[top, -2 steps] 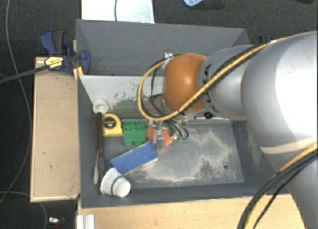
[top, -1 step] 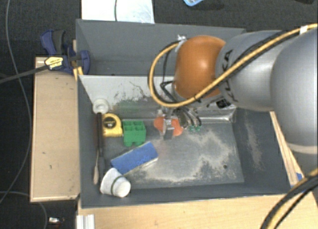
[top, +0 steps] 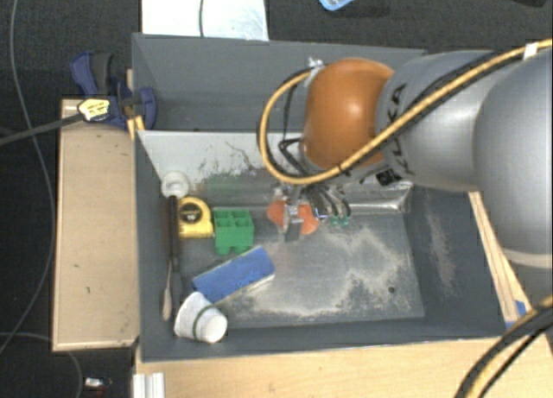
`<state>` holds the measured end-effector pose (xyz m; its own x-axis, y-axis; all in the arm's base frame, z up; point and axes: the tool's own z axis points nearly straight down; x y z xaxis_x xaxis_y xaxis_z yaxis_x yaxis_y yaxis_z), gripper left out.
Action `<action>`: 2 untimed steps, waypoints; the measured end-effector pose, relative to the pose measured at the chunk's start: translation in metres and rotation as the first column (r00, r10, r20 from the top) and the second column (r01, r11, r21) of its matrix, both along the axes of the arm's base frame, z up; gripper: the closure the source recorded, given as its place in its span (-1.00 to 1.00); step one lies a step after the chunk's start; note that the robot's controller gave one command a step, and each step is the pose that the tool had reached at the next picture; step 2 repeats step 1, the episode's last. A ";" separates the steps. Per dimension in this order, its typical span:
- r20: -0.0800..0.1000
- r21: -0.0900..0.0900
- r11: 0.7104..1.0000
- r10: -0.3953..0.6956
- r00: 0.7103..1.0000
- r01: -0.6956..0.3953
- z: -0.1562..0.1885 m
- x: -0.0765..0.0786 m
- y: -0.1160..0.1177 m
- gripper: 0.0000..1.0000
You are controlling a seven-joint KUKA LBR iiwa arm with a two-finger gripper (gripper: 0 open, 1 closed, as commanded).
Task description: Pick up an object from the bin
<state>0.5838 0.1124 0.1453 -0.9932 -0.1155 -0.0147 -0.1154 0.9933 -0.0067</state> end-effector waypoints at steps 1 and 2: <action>-0.001 0.000 1.000 -0.021 1.000 0.021 0.068 0.003 0.003 1.00; -0.001 0.000 1.000 -0.021 1.000 0.021 0.068 0.003 0.003 1.00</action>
Offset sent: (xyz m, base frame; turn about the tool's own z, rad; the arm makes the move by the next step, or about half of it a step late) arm -0.0220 0.0166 0.1670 0.0164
